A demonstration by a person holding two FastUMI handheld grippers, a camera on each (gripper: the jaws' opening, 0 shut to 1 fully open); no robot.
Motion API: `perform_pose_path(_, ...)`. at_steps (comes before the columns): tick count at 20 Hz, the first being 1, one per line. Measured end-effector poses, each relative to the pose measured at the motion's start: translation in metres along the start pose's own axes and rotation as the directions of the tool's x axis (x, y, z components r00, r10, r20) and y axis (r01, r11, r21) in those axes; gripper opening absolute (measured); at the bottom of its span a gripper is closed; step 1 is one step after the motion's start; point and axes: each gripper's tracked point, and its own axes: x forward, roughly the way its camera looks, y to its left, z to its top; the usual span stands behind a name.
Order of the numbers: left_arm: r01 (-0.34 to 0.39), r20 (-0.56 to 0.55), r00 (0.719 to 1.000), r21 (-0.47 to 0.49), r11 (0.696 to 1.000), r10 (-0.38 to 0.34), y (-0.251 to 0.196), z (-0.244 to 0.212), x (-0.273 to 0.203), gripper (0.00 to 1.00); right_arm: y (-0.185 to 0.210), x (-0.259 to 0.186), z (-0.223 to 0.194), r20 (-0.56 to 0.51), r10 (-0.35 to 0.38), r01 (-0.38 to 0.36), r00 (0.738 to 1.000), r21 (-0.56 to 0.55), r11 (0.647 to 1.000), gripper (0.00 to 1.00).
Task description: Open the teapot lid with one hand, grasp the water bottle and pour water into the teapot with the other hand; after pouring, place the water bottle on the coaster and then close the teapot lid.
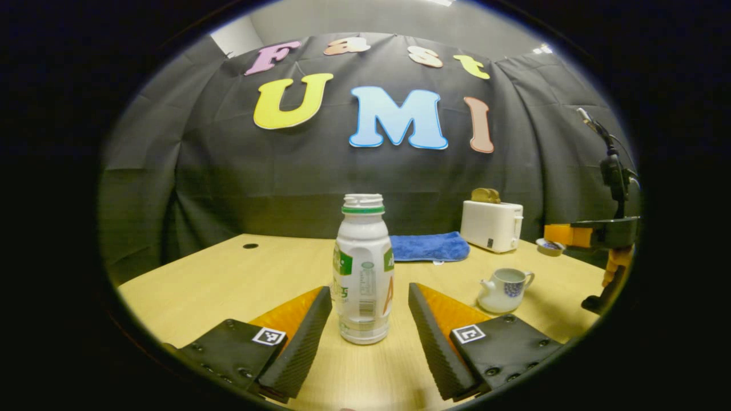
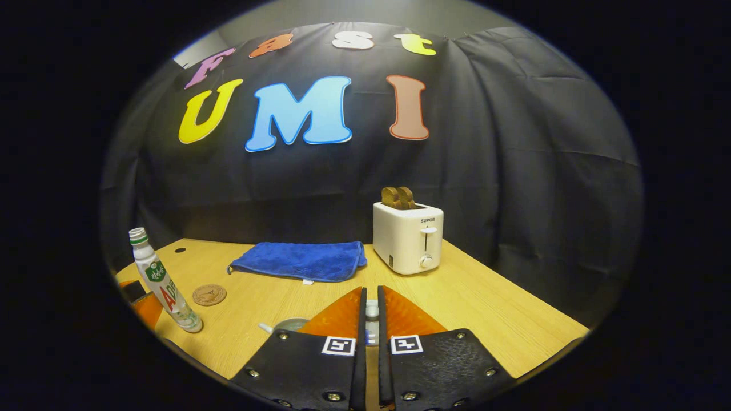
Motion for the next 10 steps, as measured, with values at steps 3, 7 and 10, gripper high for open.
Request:
perform_pose_path(3,-0.002,-0.007,1.000,0.011,1.000,0.002,0.001,-0.002,0.010,0.97,-0.010,0.000,-0.006,-0.014,-0.011,0.011,1.000,0.010,1.000,0.08)
perform_pose_path(7,0.001,-0.021,1.000,0.038,0.999,0.000,0.002,-0.008,0.032,0.89,-0.017,-0.001,-0.013,-0.027,-0.016,0.017,1.000,0.032,0.999,0.08)
perform_pose_path(10,-0.008,-0.036,0.999,0.050,0.999,0.010,0.006,-0.013,0.045,0.89,-0.024,-0.002,-0.015,-0.030,-0.024,0.025,0.999,0.036,0.999,0.08)
